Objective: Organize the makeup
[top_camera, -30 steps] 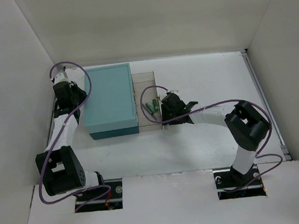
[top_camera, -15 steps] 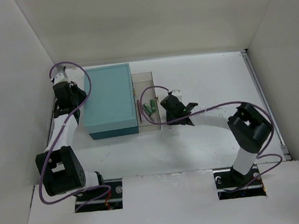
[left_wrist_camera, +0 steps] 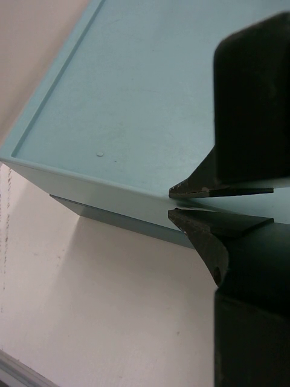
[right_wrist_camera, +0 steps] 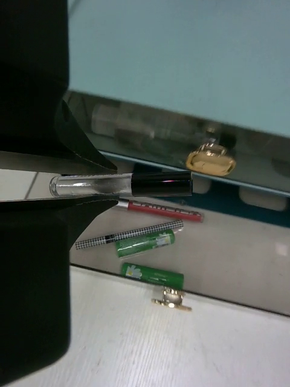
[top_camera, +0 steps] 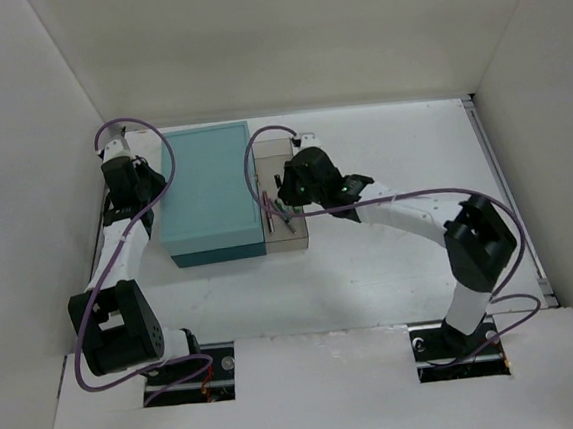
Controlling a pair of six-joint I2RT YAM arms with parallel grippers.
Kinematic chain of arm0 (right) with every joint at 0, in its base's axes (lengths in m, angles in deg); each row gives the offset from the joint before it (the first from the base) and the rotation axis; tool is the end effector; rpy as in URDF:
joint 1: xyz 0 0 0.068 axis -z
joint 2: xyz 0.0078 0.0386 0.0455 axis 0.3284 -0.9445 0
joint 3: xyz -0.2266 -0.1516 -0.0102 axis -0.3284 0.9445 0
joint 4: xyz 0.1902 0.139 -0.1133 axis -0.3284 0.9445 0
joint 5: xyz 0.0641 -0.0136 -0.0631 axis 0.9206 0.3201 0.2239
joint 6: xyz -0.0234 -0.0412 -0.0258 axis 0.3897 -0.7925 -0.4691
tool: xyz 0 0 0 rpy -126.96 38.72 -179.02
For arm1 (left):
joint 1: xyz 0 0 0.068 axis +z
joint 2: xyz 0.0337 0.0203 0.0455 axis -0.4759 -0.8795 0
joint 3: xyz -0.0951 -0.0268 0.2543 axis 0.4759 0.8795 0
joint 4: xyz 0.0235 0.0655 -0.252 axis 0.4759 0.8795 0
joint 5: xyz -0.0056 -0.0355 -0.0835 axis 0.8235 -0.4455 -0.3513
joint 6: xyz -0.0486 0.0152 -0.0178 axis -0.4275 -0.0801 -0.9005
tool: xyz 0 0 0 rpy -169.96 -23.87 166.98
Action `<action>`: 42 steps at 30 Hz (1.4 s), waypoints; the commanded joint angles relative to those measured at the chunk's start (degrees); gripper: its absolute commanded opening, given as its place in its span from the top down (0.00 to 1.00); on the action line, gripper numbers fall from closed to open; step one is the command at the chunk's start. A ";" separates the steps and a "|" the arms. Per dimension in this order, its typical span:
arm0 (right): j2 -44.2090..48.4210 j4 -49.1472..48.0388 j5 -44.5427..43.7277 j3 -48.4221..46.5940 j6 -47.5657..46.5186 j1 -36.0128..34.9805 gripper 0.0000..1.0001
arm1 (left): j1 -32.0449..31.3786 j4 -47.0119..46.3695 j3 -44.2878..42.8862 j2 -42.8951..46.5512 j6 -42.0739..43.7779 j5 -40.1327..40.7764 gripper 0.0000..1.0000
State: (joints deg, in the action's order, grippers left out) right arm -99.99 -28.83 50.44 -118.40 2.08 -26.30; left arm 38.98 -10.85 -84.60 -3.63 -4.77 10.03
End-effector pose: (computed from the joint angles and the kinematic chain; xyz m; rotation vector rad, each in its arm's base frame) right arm 0.2852 0.2805 0.2845 -0.1257 2.1398 0.6231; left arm 0.3115 0.0543 0.2867 -0.4237 1.8535 -0.2019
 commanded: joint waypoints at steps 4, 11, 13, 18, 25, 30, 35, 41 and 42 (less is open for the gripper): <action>-5.50 -1.00 3.93 -1.62 -1.38 -0.45 0.81 | 1.17 8.99 2.06 -1.41 2.17 5.08 0.90; -0.06 -1.26 3.76 1.36 -1.55 0.25 0.53 | 0.90 8.99 1.80 -1.24 2.35 5.08 0.90; 1.62 -1.44 3.84 2.68 -1.64 1.13 0.49 | 0.90 8.99 1.80 -1.15 2.43 5.08 0.90; 4.17 -0.92 2.88 7.60 -0.33 5.34 0.67 | 0.82 8.99 1.97 -1.15 2.52 5.08 0.90; -2.23 -0.30 3.84 8.23 2.14 9.31 0.76 | 0.29 9.86 1.53 -1.76 2.61 5.08 0.90; -8.38 -3.63 8.75 3.67 1.44 8.78 0.77 | -0.15 9.95 1.80 -2.20 2.52 5.08 0.90; -15.59 -8.73 15.26 -2.67 3.02 7.64 0.77 | -1.38 10.13 1.80 -4.31 2.17 5.08 0.90; -20.17 -12.33 21.15 -7.68 3.19 3.78 0.77 | -2.96 10.39 3.46 -4.41 1.91 5.52 0.91; -20.87 -13.30 22.03 -8.21 3.28 3.16 0.77 | -3.14 10.39 3.81 -3.88 1.91 5.43 0.91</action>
State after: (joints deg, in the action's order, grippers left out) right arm -120.47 -33.98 66.13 -122.62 4.16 -19.77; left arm 36.75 -11.48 -84.69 -4.22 -4.71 13.57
